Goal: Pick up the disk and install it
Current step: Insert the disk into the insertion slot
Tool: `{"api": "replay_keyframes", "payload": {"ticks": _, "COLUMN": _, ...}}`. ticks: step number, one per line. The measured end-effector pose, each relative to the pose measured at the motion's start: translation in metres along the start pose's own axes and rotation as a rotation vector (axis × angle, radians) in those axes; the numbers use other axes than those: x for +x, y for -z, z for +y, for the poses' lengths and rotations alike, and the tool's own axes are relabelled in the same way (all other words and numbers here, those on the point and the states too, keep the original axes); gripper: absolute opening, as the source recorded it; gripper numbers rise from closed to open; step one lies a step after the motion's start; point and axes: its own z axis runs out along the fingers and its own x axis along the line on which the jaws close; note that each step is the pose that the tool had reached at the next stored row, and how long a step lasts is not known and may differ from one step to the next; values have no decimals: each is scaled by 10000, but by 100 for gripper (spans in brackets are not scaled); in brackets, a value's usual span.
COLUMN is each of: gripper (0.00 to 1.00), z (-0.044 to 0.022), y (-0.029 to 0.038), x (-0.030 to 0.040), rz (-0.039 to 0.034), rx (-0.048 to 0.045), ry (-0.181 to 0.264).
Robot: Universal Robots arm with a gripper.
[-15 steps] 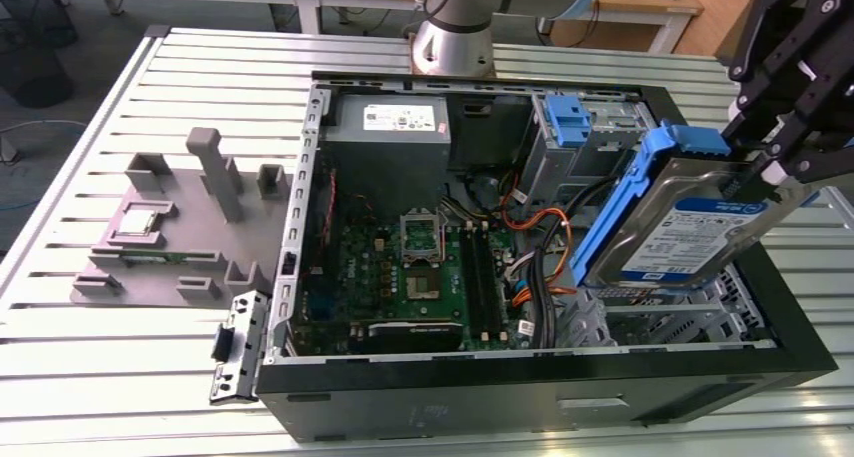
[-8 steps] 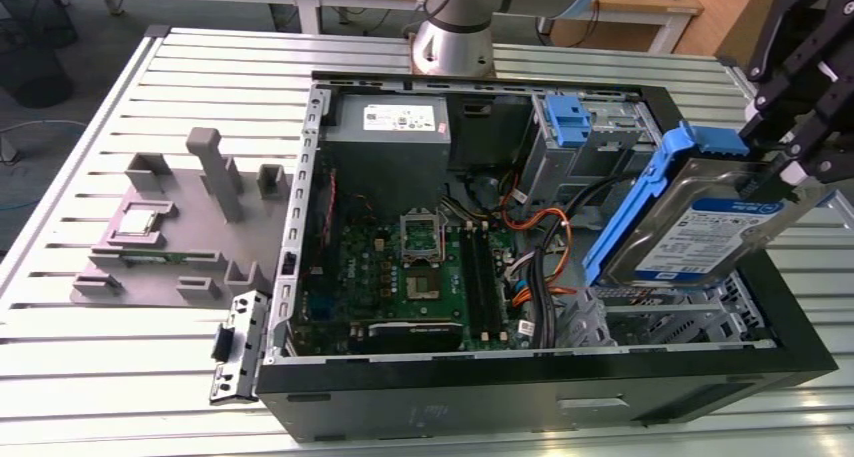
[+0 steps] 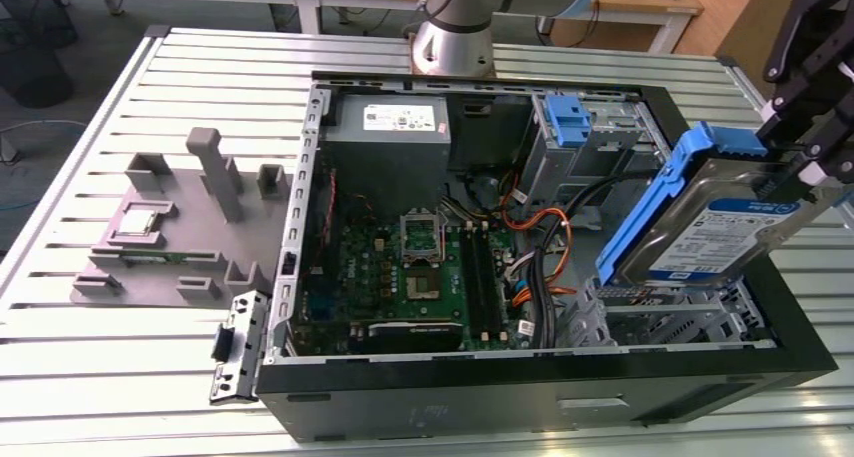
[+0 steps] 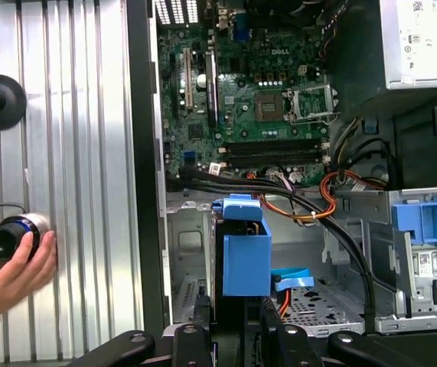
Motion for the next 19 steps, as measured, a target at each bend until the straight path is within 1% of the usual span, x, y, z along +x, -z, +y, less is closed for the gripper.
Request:
{"api": "replay_keyframes", "payload": {"ticks": 5, "gripper": 35, "z": -31, "y": -11, "x": -2, "rz": 1, "rx": 0, "ry": -1}}
{"api": "replay_keyframes", "payload": {"ticks": 9, "gripper": 35, "z": -33, "y": -14, "x": -2, "rz": 2, "rx": 0, "ry": -2}}
{"api": "replay_keyframes", "payload": {"ticks": 14, "gripper": 35, "z": -34, "y": -48, "x": -1, "rz": -5, "rx": 0, "ry": -2}}
{"api": "replay_keyframes", "payload": {"ticks": 15, "gripper": 35, "z": -34, "y": -49, "x": 0, "rz": -24, "rx": -1, "ry": 0}}
{"api": "replay_keyframes", "payload": {"ticks": 16, "gripper": 35, "z": -34, "y": -51, "x": 0, "rz": -70, "rx": -5, "ry": 0}}
{"api": "replay_keyframes", "payload": {"ticks": 18, "gripper": 35, "z": -34, "y": -51, "x": 0, "rz": -209, "rx": -15, "ry": 4}}
{"api": "replay_keyframes", "payload": {"ticks": 19, "gripper": 35, "z": -35, "y": -52, "x": 3, "rz": -246, "rx": -18, "ry": 5}}
